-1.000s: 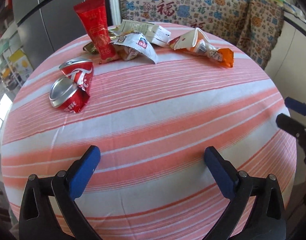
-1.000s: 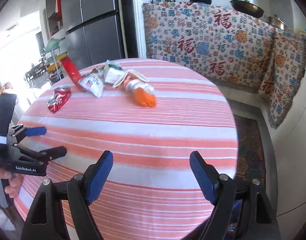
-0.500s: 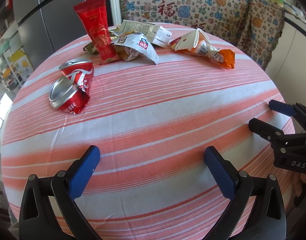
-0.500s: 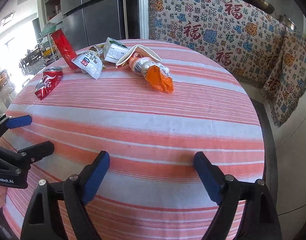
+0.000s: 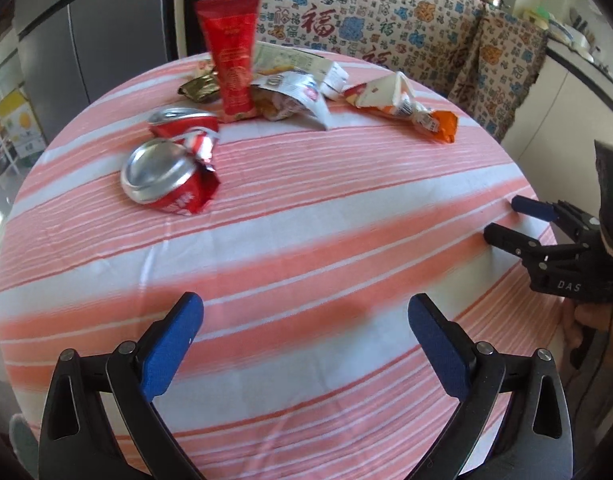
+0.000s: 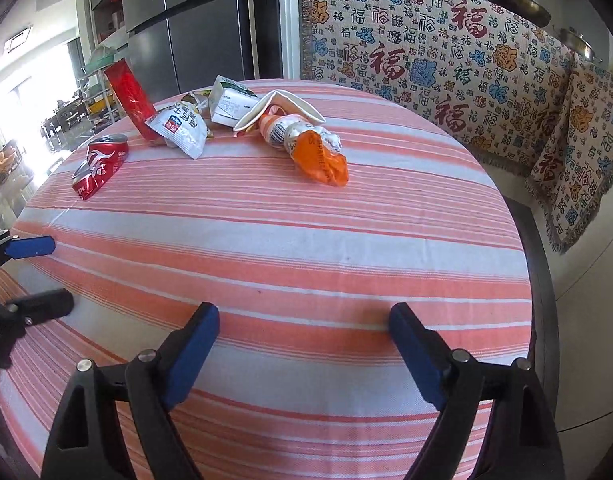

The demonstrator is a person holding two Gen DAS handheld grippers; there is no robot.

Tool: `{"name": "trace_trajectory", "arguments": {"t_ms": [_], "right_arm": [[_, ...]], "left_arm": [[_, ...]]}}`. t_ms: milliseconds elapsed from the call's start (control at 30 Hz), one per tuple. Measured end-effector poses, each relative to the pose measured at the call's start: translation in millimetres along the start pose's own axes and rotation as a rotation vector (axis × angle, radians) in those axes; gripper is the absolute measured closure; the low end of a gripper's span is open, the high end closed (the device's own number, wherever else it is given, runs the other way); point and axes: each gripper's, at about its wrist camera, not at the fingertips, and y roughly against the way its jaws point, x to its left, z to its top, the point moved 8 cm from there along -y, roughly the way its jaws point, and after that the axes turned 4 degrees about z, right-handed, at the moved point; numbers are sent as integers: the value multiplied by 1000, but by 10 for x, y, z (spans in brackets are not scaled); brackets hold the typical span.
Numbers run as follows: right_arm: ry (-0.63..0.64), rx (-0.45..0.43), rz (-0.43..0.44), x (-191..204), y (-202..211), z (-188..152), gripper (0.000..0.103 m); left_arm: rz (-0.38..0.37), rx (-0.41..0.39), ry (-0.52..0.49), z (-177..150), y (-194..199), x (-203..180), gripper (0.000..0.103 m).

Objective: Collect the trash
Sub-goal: 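Move both tools back over the table toward the remaining trash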

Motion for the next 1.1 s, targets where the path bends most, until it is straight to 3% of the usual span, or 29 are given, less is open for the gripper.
{"name": "trace_trajectory", "arguments": {"t_ms": [233,400,533,600,700,800,833,900,1100], "right_arm": [[2,0,-2,-10,-10,-1,13],[4,-2,0,-12,-10,-12,13],[5,-2,-1,-15,-14,-18,13],[4,-2,0,-13,-16,-23,13],[5,-2,-1,-19,-19,-26,13],[6,-3,-1,-16,-23,-32,13],[6,-3,0,-12,-25,-33,13],[6,-3,1,-18,-37,-24,13],[6,-5,5,-22,-43,-25,13]], "left_arm": [[-23,21,15,372,-178,713,1],[-135,23,-77,595,-307,617,1],[-47,28,-188,704,-503,577,1],[-17,18,-175,769,-554,648,1],[-53,12,-132,846,-572,691,1],[-36,32,-123,882,-668,653,2],[-25,42,-115,881,-704,642,3],[27,20,-117,903,-721,644,23],[88,42,-79,700,-548,583,23]]}}
